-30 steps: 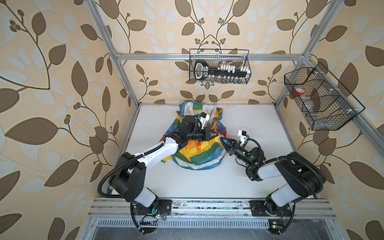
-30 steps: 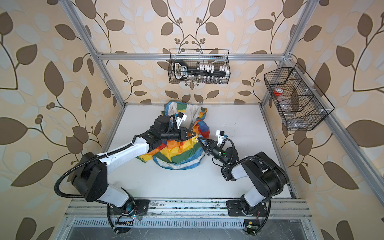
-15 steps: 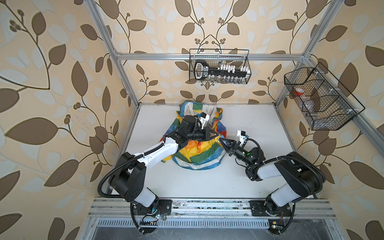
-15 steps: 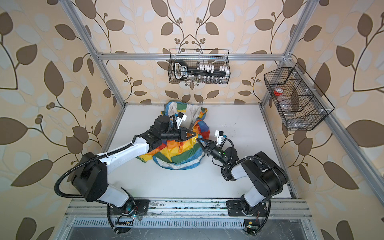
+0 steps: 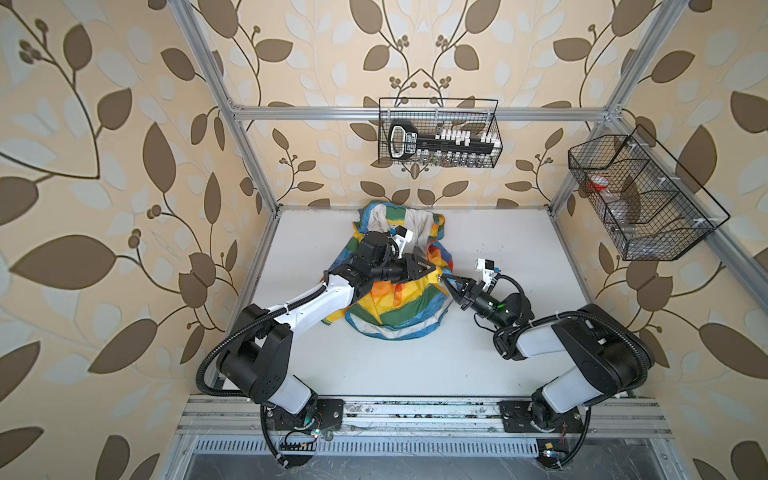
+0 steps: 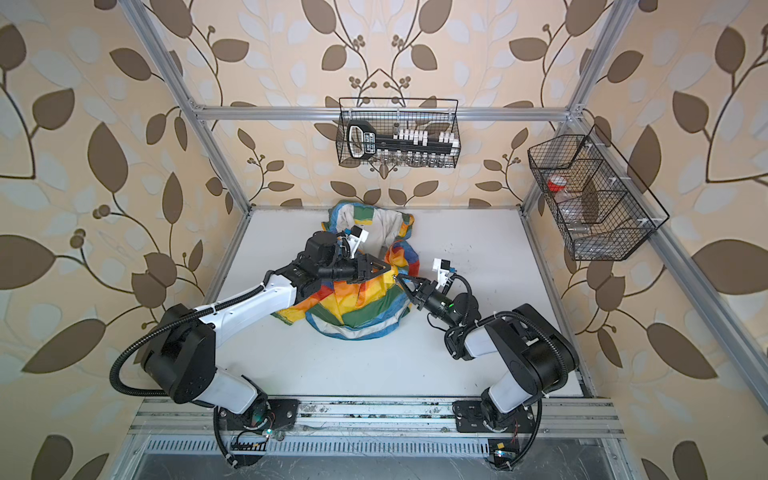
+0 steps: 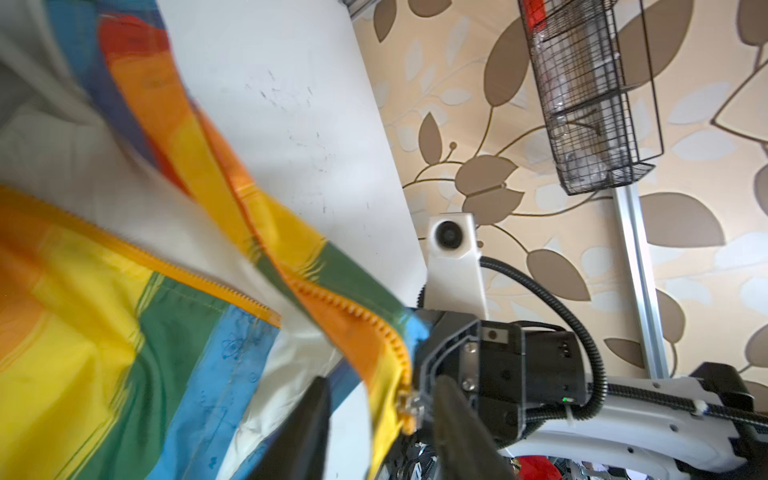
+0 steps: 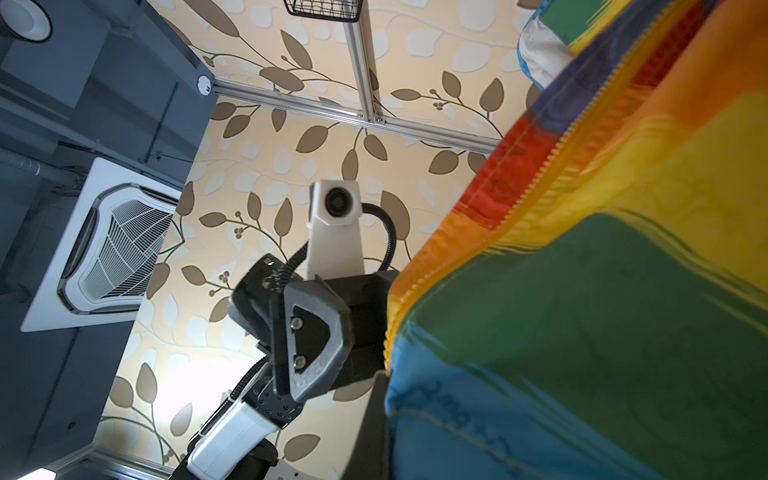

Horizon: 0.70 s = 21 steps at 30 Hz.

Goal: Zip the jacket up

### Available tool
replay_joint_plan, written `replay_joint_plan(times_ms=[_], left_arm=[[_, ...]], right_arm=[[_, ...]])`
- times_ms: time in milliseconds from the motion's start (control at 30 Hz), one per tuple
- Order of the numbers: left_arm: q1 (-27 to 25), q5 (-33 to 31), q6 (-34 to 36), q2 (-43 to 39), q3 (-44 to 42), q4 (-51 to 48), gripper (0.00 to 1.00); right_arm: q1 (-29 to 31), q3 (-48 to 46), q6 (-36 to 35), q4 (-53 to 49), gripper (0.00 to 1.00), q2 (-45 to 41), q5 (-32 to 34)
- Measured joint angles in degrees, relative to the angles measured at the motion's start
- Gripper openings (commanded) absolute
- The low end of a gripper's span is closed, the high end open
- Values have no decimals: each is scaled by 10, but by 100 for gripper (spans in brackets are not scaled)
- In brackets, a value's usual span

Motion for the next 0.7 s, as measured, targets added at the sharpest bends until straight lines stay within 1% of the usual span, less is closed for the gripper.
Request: replay_joint_plan(times_ms=[67,133,267,367,467,500,567,700], left_arm=[[8,-11,-4,-7,-8,-13,69],[12,-26,-5,-21,-12,-37,69],[15,-59,-11,-71,-13,-96,70],[15,-71,-57,-114,-40,-96,70],[5,-82,-132,-143,-113,-61,73],[-6,-88,-154,-144,-137,-52,73],[-46,-108,-202,-135,-183,-43,73],[-121,-146,-269,-108,-218,-16,73]], right_arm=[[-11,0,0,0,0,-3,-9],[-23,0,0,0,0,-3,-20],[-62,0,0,0,0,-3,-52],[-104,-1,-8,0,0,-2,-80],[-134,-20,-24,8,0,12,-100],[-138,-31,-30,9,0,22,-103],[-136,-62,-47,7,0,49,-107],[-122,-118,-78,-2,0,77,-103]])
